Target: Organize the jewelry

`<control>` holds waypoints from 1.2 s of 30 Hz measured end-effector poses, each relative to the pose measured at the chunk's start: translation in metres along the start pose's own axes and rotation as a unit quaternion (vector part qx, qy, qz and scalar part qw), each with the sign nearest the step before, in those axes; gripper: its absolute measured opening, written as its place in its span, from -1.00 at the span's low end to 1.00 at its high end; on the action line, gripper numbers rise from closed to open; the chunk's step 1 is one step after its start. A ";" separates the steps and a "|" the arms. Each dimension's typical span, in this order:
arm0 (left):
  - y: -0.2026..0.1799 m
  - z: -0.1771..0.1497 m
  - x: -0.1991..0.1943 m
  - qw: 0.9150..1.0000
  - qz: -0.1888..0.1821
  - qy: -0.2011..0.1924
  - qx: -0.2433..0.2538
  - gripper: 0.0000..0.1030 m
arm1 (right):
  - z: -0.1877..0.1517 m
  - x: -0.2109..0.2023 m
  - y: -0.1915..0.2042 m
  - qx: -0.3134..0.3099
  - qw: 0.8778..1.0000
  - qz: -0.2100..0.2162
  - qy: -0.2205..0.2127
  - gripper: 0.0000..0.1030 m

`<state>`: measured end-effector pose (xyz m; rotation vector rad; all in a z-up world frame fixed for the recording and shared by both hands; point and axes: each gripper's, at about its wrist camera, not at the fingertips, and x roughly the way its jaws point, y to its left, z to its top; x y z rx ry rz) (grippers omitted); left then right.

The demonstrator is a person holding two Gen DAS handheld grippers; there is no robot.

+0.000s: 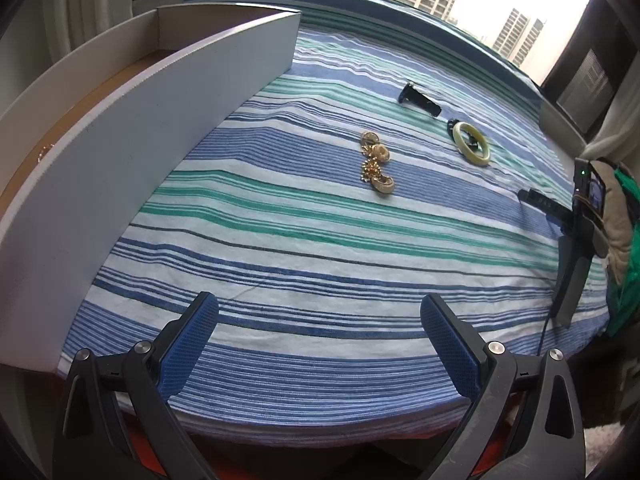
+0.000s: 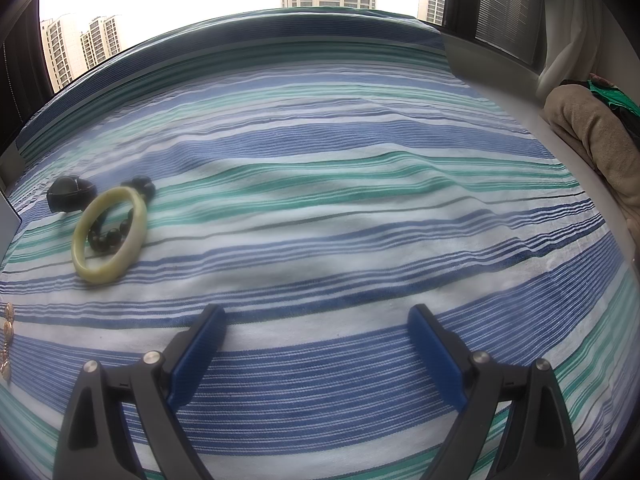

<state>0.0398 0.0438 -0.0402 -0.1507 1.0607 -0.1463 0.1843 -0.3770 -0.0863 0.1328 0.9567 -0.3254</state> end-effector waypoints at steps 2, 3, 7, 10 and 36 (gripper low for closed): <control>-0.001 0.002 0.001 1.000 0.004 0.002 0.000 0.96 | 0.000 0.000 0.000 0.000 1.000 0.000 0.000 0.82; -0.001 0.004 0.002 1.000 0.006 0.003 0.002 0.96 | 0.000 0.000 0.000 0.000 1.000 0.000 0.000 0.82; -0.006 0.011 0.006 1.000 0.020 0.002 0.013 0.96 | 0.000 0.000 0.000 0.000 1.000 0.000 0.000 0.82; -0.008 0.018 0.013 0.999 0.025 0.006 0.023 0.96 | 0.000 0.000 0.000 0.000 1.000 0.000 0.000 0.82; -0.074 0.103 0.133 0.987 0.059 0.027 0.149 0.71 | 0.000 0.000 0.000 0.000 1.000 0.000 0.000 0.82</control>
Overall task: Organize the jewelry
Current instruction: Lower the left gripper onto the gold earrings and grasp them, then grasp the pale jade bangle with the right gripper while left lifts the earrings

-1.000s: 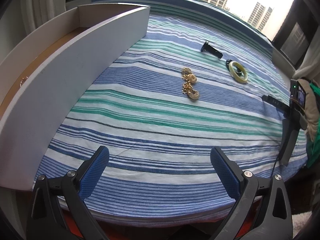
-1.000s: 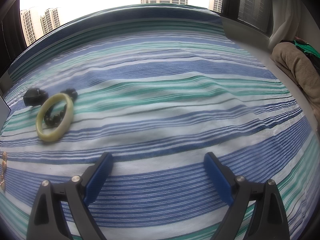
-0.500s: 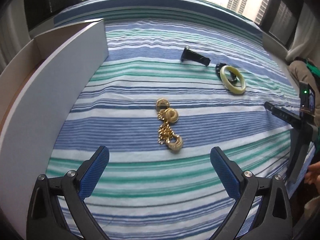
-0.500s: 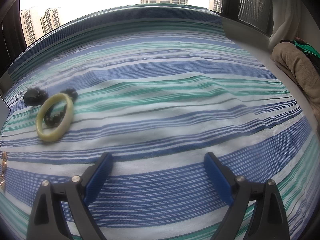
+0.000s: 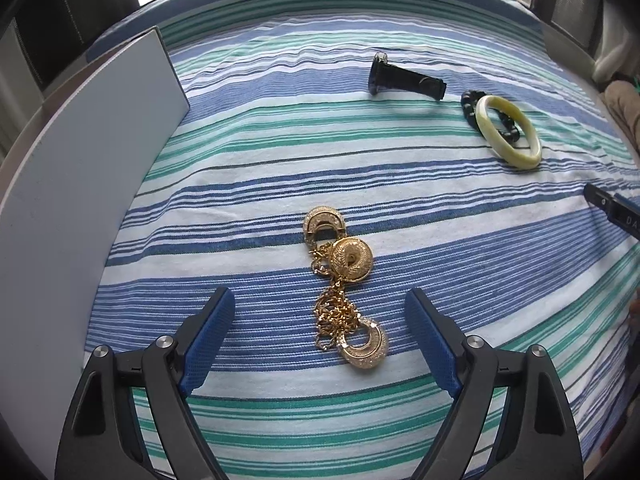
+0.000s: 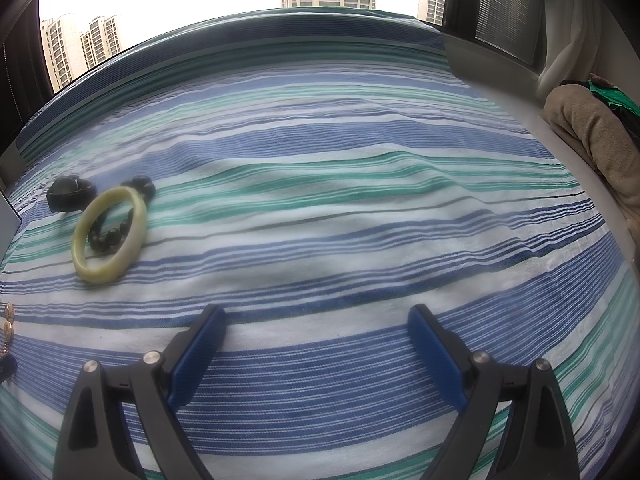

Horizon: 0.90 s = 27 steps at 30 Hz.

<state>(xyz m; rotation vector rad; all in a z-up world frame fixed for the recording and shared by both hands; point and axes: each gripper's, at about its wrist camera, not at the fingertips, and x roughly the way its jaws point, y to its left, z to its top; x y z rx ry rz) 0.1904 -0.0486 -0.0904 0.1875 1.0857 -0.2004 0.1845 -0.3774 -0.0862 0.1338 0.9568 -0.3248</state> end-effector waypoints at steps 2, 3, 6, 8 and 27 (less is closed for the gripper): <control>0.000 0.001 0.000 1.000 0.002 -0.001 0.001 0.73 | 0.000 0.000 0.000 0.000 1.000 0.000 0.000 0.82; 0.001 0.001 0.001 1.000 0.002 -0.002 0.002 0.74 | 0.000 0.000 0.000 0.000 1.000 0.000 0.000 0.82; 0.002 0.002 0.003 1.000 0.002 -0.005 0.003 0.75 | 0.000 0.000 0.000 0.000 1.000 0.000 0.000 0.82; 0.002 0.002 0.004 1.000 0.002 -0.009 0.004 0.76 | 0.000 0.000 0.000 0.000 1.000 0.000 0.000 0.82; 0.002 -0.013 -0.017 0.995 -0.101 -0.013 -0.018 -0.88 | 0.072 0.003 0.051 -0.042 0.976 0.198 0.075 0.59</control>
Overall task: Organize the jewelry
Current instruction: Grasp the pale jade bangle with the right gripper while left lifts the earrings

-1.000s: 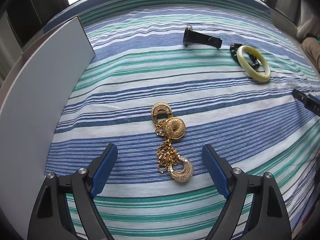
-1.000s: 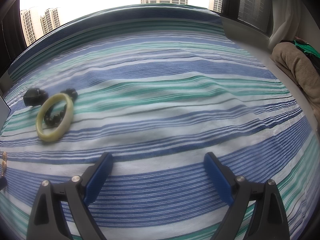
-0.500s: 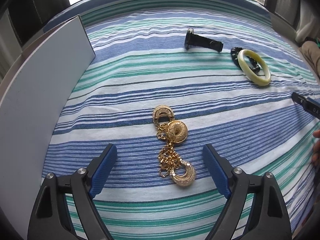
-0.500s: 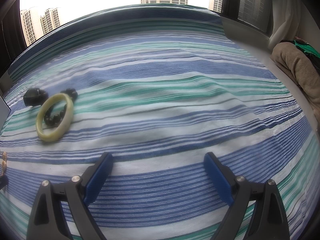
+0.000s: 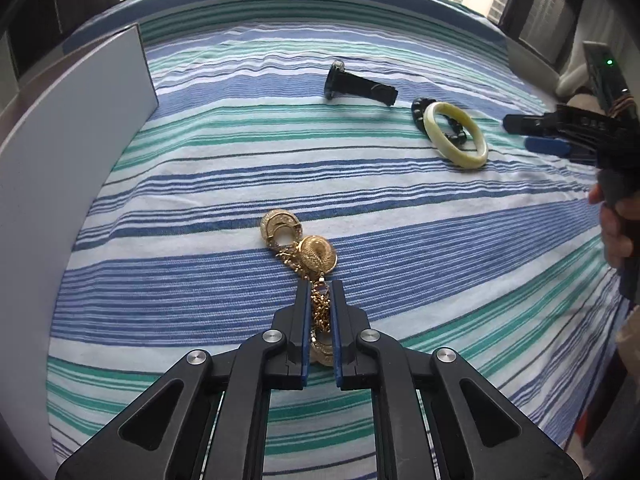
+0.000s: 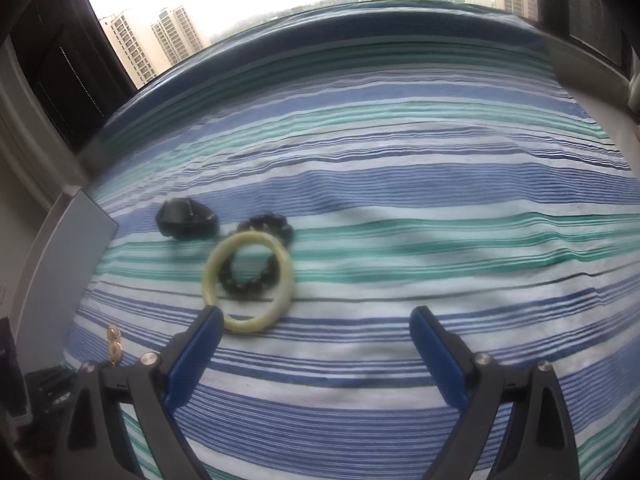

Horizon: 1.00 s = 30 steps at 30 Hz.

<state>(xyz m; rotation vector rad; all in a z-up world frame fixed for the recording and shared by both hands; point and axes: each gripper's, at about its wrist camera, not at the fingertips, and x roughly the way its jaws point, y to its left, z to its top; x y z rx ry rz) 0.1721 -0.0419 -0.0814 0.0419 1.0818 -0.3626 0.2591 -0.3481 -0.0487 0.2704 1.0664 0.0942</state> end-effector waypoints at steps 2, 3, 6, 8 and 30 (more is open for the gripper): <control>0.011 -0.004 -0.009 0.999 -0.024 -0.001 -0.026 -0.88 | 0.010 0.019 0.006 -0.012 0.999 0.001 0.032 0.11; 0.016 -0.006 -0.014 0.999 -0.035 -0.002 -0.037 -0.90 | 0.014 0.028 0.010 -0.019 0.999 0.004 0.044 0.03; 0.029 -0.011 -0.033 0.996 -0.061 -0.011 -0.067 -0.91 | 0.017 0.048 0.029 -0.050 0.997 -0.006 0.052 -0.22; 0.033 -0.011 -0.048 0.994 -0.067 -0.022 -0.079 -0.91 | 0.018 0.054 0.038 -0.067 0.997 -0.016 0.043 -0.42; 0.131 -0.039 -0.250 0.962 -0.103 -0.169 -0.190 -0.91 | -0.011 -0.088 0.164 -0.127 0.982 0.134 -0.049 -0.76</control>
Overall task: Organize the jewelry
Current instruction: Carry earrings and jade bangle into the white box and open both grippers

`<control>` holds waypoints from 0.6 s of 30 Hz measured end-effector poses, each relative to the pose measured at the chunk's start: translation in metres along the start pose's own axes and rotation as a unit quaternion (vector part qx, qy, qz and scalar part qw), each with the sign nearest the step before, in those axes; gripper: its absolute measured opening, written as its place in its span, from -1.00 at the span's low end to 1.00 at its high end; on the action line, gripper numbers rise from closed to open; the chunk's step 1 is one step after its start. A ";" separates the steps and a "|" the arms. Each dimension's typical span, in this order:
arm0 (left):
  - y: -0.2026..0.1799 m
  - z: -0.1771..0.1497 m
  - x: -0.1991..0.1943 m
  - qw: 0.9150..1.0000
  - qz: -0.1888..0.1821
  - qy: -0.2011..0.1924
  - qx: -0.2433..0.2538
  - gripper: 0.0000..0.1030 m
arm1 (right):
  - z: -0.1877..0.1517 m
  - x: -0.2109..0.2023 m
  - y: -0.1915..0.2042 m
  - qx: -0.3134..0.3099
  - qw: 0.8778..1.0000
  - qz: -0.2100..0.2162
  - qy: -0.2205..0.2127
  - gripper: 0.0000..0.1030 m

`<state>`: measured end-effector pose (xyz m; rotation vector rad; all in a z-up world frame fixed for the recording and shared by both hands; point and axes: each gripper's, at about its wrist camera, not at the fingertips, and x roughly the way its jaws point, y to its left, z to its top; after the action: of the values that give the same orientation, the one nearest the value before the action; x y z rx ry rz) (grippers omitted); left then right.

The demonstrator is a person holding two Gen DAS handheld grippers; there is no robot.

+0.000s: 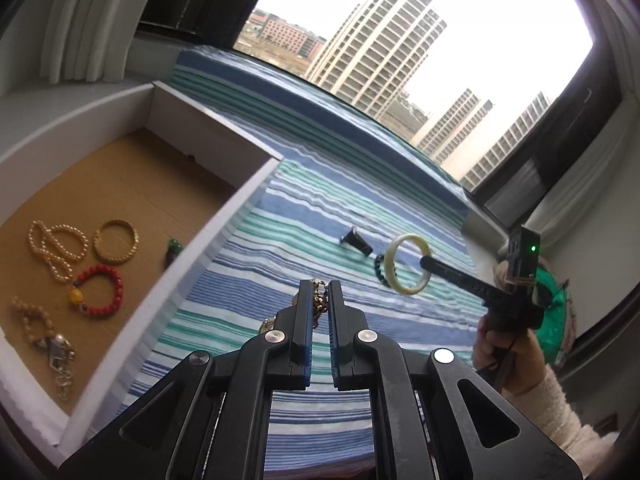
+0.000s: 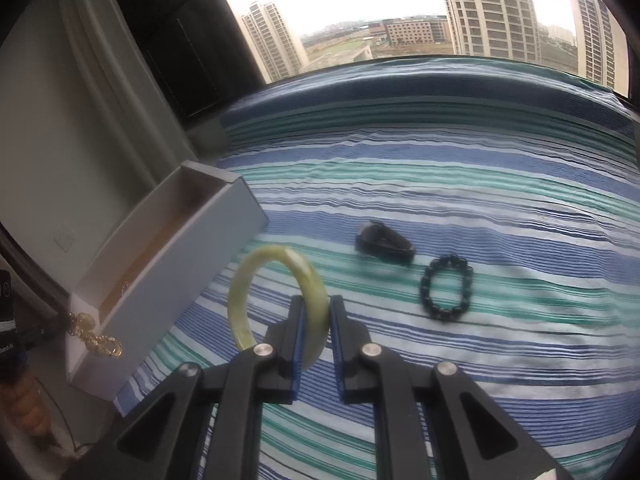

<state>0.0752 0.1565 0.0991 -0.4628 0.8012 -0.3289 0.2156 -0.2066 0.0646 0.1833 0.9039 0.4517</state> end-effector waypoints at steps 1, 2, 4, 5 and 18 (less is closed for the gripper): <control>0.005 0.007 -0.012 1.000 0.008 -0.010 -0.003 -0.91 | 0.005 0.003 0.015 -0.005 1.000 0.015 0.000 -0.76; 0.012 0.014 -0.023 1.000 0.016 -0.017 -0.006 -0.91 | 0.009 0.007 0.030 -0.009 0.999 0.032 0.001 -0.76; 0.026 0.030 -0.039 0.999 0.034 -0.030 -0.013 -0.91 | 0.022 0.019 0.061 -0.020 0.998 0.066 0.006 -0.76; 0.034 0.038 -0.044 0.998 0.047 -0.035 -0.016 -0.91 | 0.030 0.027 0.077 -0.026 0.996 0.082 0.010 -0.76; 0.159 0.119 0.043 0.987 0.129 -0.006 -0.096 -0.91 | 0.087 0.209 0.224 -0.117 0.986 0.049 0.112 -0.75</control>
<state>0.2094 0.3045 0.0629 -0.5336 0.8741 -0.0079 0.3287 0.0908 0.0442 -0.0402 1.0557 0.6756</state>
